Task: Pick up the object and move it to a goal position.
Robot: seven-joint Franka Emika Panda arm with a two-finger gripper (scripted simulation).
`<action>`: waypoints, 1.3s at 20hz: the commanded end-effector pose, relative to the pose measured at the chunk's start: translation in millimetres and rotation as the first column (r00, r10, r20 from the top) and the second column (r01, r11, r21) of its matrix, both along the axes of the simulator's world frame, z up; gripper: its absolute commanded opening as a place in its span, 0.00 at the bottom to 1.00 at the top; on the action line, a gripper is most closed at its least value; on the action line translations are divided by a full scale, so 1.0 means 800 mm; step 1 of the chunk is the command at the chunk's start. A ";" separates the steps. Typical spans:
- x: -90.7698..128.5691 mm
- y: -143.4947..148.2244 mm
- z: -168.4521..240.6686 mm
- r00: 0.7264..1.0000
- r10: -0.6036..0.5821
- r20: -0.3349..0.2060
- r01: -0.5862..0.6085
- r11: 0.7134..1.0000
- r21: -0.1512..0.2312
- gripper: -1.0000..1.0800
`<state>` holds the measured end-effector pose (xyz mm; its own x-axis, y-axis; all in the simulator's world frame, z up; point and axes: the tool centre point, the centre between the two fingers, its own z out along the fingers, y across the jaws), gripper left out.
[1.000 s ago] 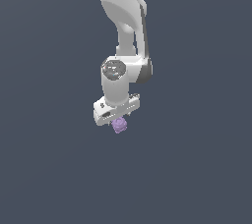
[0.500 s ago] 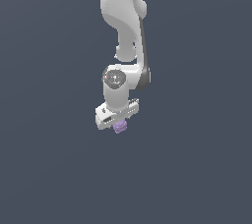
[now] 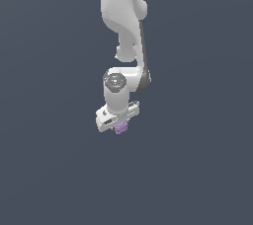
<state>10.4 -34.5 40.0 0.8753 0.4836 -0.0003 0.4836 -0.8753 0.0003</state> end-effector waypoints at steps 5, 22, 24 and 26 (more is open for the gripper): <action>0.000 0.001 -0.001 1.000 0.001 0.000 -0.001 1.000 0.000 0.00; 0.050 0.029 0.002 1.000 0.000 0.000 0.000 1.000 0.000 0.00; 0.062 0.037 0.003 1.000 0.000 0.000 0.000 1.000 0.000 0.00; 0.075 0.044 0.003 1.000 0.000 0.000 0.000 1.000 0.000 0.00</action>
<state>62.5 -3.9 42.0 0.8754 0.4834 -0.0005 0.4834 -0.8754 0.0003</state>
